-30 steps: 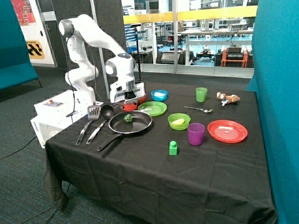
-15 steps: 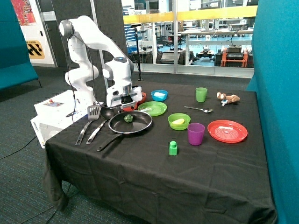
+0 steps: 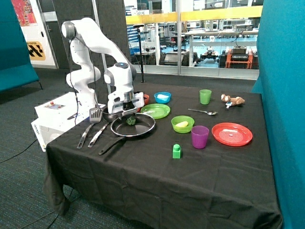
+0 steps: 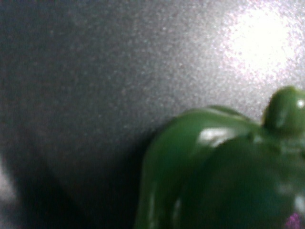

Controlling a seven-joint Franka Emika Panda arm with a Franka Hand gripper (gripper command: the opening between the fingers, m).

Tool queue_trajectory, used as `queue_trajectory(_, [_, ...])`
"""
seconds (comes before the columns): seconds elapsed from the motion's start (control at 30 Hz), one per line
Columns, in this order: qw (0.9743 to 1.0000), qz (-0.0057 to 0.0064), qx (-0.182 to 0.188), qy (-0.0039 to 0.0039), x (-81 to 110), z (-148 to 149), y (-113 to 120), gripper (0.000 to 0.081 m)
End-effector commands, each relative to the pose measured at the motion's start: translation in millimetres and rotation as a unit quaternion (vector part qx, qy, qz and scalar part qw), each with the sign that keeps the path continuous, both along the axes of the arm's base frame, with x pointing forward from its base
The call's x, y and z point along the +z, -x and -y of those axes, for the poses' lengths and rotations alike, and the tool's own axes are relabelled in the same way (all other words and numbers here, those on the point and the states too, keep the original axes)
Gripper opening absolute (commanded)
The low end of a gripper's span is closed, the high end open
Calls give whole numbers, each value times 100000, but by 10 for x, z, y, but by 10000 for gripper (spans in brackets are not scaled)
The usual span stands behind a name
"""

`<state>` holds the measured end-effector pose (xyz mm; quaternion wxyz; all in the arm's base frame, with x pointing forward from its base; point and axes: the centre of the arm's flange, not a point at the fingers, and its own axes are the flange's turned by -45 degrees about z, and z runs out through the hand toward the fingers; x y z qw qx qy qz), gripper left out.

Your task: Cook the capsicum and place it on a plate

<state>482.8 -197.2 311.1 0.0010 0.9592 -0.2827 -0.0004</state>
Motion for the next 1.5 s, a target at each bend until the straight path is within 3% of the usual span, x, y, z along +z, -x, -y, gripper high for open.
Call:
queue_trajectory(0.0, [100000, 64, 62, -81, -109, 94, 18, 636])
queue_trajectory(0.2, [100000, 64, 97, -81, -152, 144, 32, 575])
queue_trajectory(0.33, [99999, 63, 333, -81, -203, 123, 31, 592])
queue_trajectory(0.37, [99998, 63, 613, -81, -224, 102, 29, 296])
queue_trajectory(0.4, [99997, 63, 731, -81, -239, 83, 25, 148])
queue_trajectory(0.43, [99997, 63, 768, -82, -248, 72, 23, 74])
queue_trajectory(0.5, [99994, 63, 1095, -82, -262, 45, 11, 18])
queue_trajectory(0.67, [99984, 62, 1778, -82, -276, -18, -44, 1])
queue_trajectory(0.7, [99983, 62, 1825, -82, -276, -27, -54, 314])
queue_trajectory(0.73, [99983, 62, 1843, -82, -276, -33, -61, 157])
queue_trajectory(0.77, [99981, 62, 1966, -82, -275, -41, -71, 78])
queue_trajectory(0.8, [99979, 62, 2046, -82, -273, -49, -79, 352])
queue_trajectory(0.83, [99976, 62, 2180, -82, -272, -56, -87, 176])
queue_trajectory(0.9, [99973, 62, 2333, -82, -266, -73, -101, 44])
queue_trajectory(0.93, [99971, 62, 2394, -83, -263, -81, -107, 330])
queue_trajectory(0.97, [99970, 62, 2446, -83, -260, -86, -112, 470])
queue_trajectory(1.03, [99966, 62, 2619, -83, -253, -98, -122, 568])
queue_trajectory(1.17, [99964, 62, 2691, -83, -238, -111, -135, 528])
queue_trajectory(1.37, [99964, 62, 2694, -83, -232, -100, -119, 380])
queue_trajectory(1.4, [99964, 62, 2665, -83, -233, -98, -114, 352])
queue_trajectory(1.47, [99961, 61, 2784, -83, -240, -91, -102, 205])
